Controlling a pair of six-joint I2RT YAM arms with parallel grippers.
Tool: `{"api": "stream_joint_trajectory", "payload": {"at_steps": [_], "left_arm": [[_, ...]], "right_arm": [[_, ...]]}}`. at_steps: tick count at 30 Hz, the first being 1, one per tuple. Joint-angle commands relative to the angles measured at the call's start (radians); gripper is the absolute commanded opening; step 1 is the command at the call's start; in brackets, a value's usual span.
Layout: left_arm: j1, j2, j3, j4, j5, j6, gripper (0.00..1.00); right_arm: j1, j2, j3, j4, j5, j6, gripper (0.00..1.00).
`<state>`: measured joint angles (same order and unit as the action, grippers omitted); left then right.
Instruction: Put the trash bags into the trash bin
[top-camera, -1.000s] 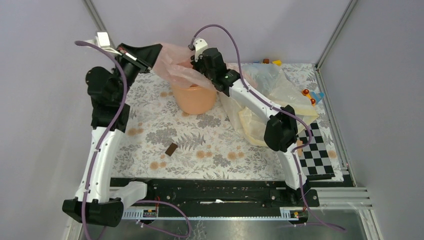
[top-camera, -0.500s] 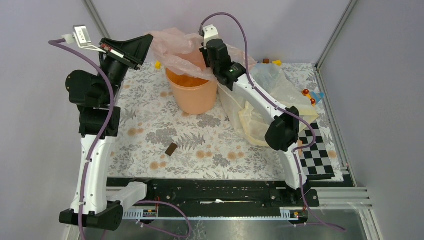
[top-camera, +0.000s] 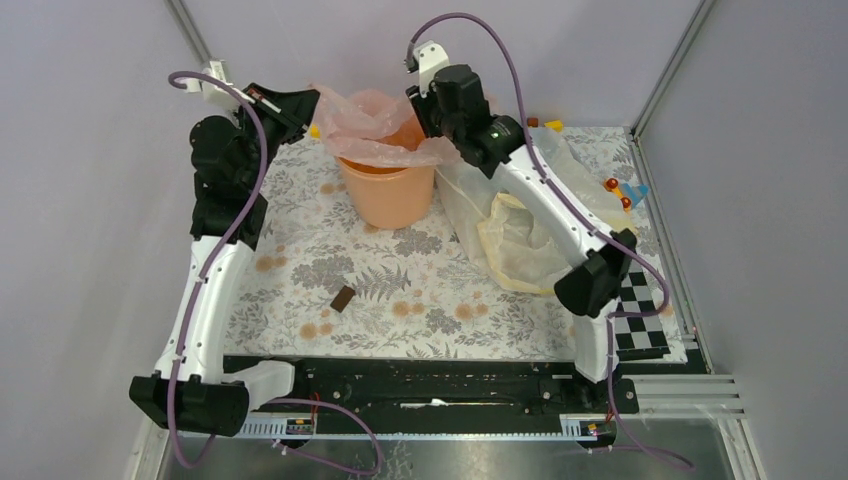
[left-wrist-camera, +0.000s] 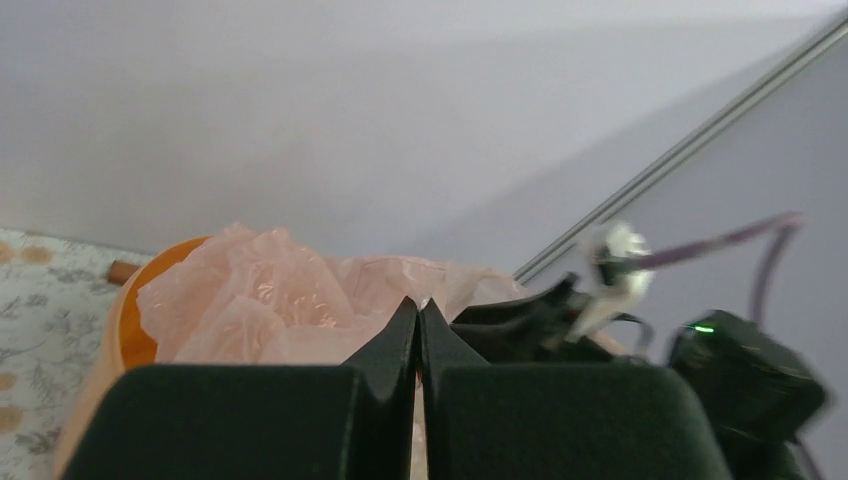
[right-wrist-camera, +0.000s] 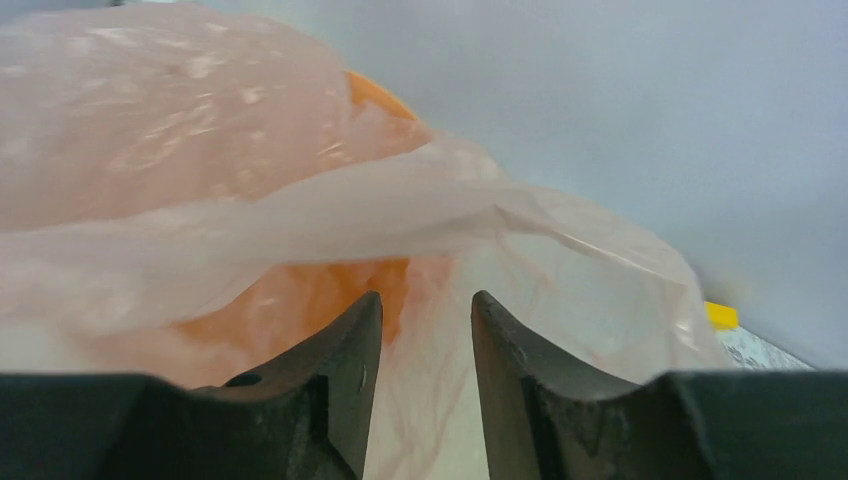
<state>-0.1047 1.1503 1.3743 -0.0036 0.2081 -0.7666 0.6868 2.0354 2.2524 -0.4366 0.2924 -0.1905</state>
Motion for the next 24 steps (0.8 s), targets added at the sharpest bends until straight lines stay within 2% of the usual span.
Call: {"api": "stream_joint_trajectory", "payload": {"at_steps": [1,9,12,15,18,24], "left_arm": [[0.003,0.014,-0.026,0.031,-0.037,0.022,0.00],[0.002,0.103,-0.099,0.062,-0.111,0.044,0.00],[0.002,0.127,-0.133,0.089,-0.112,0.026,0.00],[0.000,0.139,-0.151,0.107,-0.100,0.015,0.00],[0.000,0.131,-0.171,0.119,-0.098,0.011,0.00],[0.000,0.094,-0.192,0.115,-0.131,0.031,0.00]], "right_arm": [[0.001,-0.165,-0.065,-0.048,-0.200,0.013,0.49],[0.001,-0.273,-0.092,-0.101,-0.221,0.085,0.68],[0.001,-0.322,-0.123,-0.121,-0.216,0.132,0.81],[0.002,-0.376,-0.185,-0.123,-0.143,0.170,0.92],[0.002,-0.428,-0.258,-0.135,-0.060,0.184,0.95],[-0.001,-0.503,-0.395,-0.163,-0.016,0.230,0.94]]}}
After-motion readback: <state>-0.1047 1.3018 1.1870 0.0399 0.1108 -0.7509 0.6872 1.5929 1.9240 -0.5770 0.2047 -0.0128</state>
